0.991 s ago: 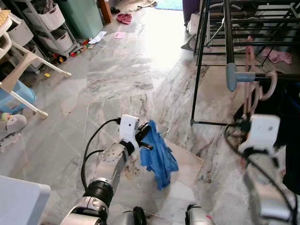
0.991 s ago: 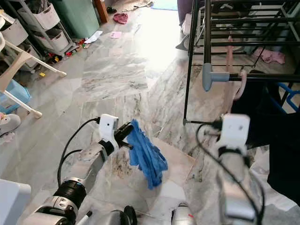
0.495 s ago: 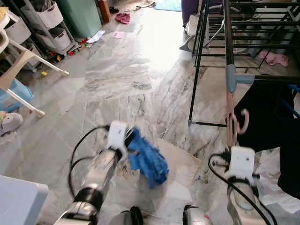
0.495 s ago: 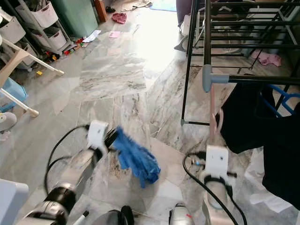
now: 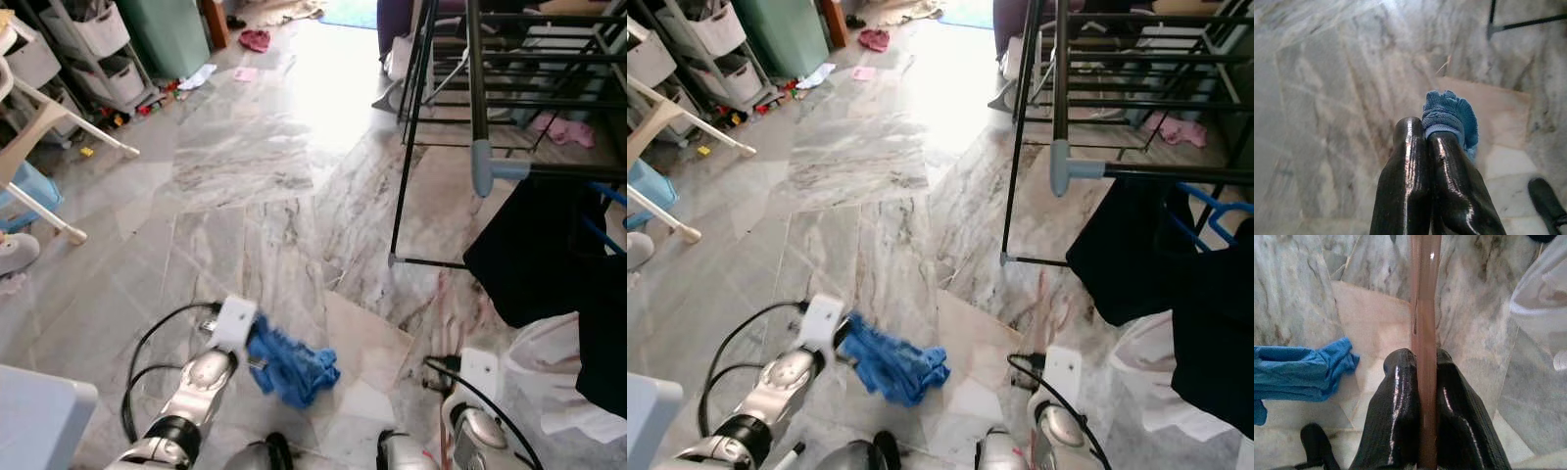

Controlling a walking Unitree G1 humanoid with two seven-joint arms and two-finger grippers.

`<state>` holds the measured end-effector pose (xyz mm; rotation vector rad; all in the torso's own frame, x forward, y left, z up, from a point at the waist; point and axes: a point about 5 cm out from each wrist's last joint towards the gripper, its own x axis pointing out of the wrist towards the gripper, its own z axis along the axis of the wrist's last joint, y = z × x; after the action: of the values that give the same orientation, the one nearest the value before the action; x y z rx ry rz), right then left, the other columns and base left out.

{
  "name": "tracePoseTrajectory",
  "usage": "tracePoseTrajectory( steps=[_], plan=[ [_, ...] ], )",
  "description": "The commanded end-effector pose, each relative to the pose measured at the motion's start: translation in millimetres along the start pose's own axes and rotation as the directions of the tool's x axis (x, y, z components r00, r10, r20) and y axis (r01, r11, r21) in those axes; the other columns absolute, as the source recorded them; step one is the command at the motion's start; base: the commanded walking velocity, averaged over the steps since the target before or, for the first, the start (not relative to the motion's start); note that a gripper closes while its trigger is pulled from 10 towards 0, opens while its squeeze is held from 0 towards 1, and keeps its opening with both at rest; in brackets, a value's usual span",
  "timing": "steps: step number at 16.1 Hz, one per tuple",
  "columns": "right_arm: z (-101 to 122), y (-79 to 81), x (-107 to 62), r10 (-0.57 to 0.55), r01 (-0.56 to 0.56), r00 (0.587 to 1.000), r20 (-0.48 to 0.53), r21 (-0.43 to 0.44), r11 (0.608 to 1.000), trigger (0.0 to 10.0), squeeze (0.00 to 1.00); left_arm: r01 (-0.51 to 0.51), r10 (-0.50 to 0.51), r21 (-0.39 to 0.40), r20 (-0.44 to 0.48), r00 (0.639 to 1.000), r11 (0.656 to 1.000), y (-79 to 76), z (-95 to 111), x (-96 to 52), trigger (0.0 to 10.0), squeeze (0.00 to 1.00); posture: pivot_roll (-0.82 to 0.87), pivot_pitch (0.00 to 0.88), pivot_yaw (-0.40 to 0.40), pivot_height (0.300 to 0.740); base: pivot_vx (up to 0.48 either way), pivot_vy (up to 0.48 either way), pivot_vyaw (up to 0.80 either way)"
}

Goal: Hang hanger

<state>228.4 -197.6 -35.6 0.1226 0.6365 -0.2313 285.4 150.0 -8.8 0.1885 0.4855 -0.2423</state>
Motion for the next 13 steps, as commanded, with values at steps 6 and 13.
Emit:
tracePoseTrajectory(
  steps=[6,13],
  plan=[
    [8.2,21.5,5.6,0.143,-0.143,0.989,0.029,0.002,0.990,10.0,0.00,-0.076,0.075,-0.028,-0.022,0.997,0.997,1.2,-8.0,-2.0,10.0,0.00,-0.16,0.145,0.032,0.740,0.000,0.000,0.00],
    [0.8,35.1,3.9,0.217,-0.218,0.976,0.016,0.011,0.976,10.0,0.00,-0.098,0.098,-0.021,-0.031,0.995,0.995,-3.1,-11.9,-2.8,10.0,0.00,-0.15,0.166,0.027,0.740,0.000,0.000,0.00]
  ],
)
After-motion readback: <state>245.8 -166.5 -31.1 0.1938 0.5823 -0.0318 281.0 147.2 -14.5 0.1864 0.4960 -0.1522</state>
